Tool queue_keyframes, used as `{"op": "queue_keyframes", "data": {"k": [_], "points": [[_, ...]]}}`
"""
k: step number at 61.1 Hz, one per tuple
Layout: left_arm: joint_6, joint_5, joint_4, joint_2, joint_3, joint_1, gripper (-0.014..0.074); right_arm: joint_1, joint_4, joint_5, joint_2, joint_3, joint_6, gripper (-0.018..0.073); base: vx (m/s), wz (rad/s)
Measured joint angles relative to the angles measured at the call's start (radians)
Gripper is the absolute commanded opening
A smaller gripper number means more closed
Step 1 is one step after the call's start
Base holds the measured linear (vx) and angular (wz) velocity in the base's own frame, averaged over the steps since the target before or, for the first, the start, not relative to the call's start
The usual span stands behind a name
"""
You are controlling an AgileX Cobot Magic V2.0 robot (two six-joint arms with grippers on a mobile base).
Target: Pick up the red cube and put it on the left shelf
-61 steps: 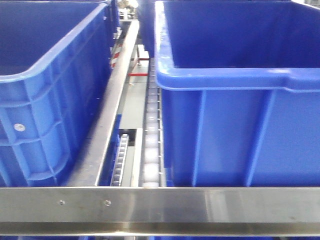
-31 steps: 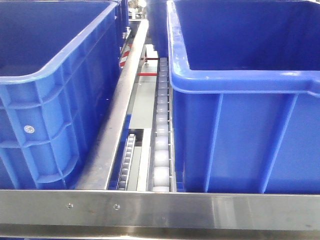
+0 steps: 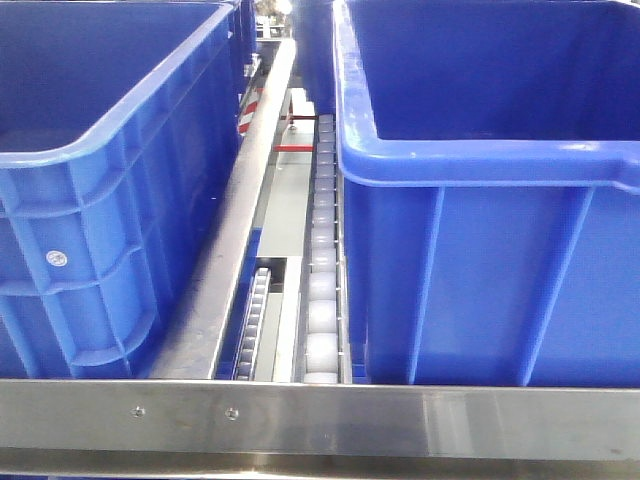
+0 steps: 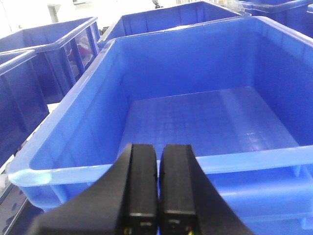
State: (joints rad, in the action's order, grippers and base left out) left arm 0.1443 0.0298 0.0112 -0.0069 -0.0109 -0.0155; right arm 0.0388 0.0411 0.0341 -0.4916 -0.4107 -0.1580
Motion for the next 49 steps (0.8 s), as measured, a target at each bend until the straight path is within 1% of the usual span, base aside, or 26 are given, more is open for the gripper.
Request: {"op": "queue_keyframes", "data": {"k": [32,42,49], "points": [[0.000,0.000,0.000,0.000,0.000,0.000,0.0106,0.000,0.000,-0.002,-0.002,0.000,0.000,0.0049,0.00,0.00],[0.000,0.000,0.000,0.000,0.000,0.000,0.0106,0.000,0.000,0.011,-0.091,-0.045,0.000,0.0049,0.00,0.00],[0.000,0.000,0.000,0.000,0.000,0.000,0.0106,0.000,0.000,0.036,-0.217,-0.131,0.000,0.0049,0.00,0.00]]}}
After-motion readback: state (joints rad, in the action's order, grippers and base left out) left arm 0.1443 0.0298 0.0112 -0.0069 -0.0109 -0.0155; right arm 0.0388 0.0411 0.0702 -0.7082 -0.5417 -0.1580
